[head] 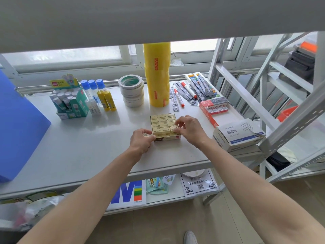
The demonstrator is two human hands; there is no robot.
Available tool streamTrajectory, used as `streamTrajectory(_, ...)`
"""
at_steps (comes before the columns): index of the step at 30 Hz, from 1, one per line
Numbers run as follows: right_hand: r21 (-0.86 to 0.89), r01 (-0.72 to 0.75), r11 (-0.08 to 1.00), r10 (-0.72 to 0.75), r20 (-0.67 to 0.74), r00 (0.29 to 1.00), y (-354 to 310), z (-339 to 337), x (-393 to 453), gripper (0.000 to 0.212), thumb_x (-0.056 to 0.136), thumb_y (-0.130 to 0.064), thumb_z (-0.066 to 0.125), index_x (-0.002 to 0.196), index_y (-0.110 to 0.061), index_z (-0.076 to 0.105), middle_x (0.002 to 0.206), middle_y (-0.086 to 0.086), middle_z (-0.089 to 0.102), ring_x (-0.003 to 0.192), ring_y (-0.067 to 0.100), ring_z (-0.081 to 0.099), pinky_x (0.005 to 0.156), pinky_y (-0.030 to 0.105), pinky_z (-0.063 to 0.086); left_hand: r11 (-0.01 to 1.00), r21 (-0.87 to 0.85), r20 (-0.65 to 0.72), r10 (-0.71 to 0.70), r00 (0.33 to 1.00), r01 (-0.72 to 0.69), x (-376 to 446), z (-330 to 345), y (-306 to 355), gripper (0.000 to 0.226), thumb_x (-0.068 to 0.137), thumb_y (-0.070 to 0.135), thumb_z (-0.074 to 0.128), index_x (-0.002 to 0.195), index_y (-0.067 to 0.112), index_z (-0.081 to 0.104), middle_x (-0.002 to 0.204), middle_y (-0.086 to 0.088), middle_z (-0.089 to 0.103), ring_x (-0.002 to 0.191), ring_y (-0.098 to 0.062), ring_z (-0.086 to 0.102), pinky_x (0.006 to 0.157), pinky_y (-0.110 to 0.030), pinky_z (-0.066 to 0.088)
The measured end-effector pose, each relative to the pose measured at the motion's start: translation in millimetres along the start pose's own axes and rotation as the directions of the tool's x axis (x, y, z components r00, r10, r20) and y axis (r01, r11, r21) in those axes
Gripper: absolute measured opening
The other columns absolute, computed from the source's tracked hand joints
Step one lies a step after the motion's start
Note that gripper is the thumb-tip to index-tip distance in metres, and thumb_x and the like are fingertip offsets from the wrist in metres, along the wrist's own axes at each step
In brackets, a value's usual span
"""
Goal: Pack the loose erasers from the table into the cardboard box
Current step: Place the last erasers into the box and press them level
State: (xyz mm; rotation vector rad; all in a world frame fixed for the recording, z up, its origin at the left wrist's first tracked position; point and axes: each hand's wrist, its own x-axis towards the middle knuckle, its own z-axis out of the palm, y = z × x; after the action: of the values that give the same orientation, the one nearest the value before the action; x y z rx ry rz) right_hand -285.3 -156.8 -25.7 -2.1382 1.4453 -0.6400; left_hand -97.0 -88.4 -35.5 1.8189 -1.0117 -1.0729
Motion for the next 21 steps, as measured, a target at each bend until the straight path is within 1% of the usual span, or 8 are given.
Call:
streamTrajectory(4, -0.025, 0.018, 1.0, -0.018, 0.003, 1.0, -2, 0, -1, 0.017, 0.082, -0.02, 0.073, 0.093, -0.012, 0.063, 0.089, 0.002, 0.061, 0.078, 0.017, 0.057, 0.081, 0.035, 0.051, 1.0, -0.006, 0.009, -0.007, 1.0, 0.007, 1, 1, 0, 0.023, 0.091, 0.012, 0.064, 0.113, 0.008, 0.059, 0.075, -0.004, 0.059, 0.056, -0.015, 0.047, 0.042, -0.021, 0.039)
streamTrajectory(9, -0.083, 0.027, 0.996, -0.027, 0.006, 1.0, -5, 0, -1, 0.01, 0.084, -0.019, 0.071, 0.088, -0.012, 0.065, 0.091, 0.001, 0.06, 0.079, 0.017, 0.057, 0.081, 0.032, 0.05, 1.0, -0.001, 0.007, -0.018, 1.0, 0.018, 0, 0, 1, 0.023, 0.09, 0.011, 0.064, 0.112, 0.007, 0.06, 0.073, -0.005, 0.06, 0.056, -0.017, 0.047, 0.044, -0.024, 0.04)
streamTrajectory(14, -0.154, 0.029, 0.988, -0.029, 0.003, 1.0, -6, 3, -3, 0.006, 0.088, -0.017, 0.067, 0.089, -0.011, 0.067, 0.094, 0.004, 0.06, 0.084, 0.021, 0.06, 0.081, 0.029, 0.047, 1.0, 0.012, 0.023, -0.028, 0.999, 0.027, -1, -1, 2, 0.023, 0.091, 0.012, 0.064, 0.113, 0.007, 0.06, 0.071, -0.004, 0.058, 0.055, -0.015, 0.046, 0.042, -0.021, 0.038)
streamTrajectory(21, -0.232, 0.057, 0.971, -0.054, 0.019, 0.998, -12, 4, -4, 0.01, 0.091, -0.019, 0.063, 0.095, -0.01, 0.066, 0.098, 0.006, 0.058, 0.087, 0.026, 0.061, 0.082, 0.033, 0.05, 1.0, 0.02, 0.017, -0.023, 1.0, 0.022, -4, -1, 4, 0.022, 0.092, 0.014, 0.063, 0.111, 0.006, 0.061, 0.071, -0.004, 0.058, 0.054, -0.015, 0.045, 0.04, -0.02, 0.037)
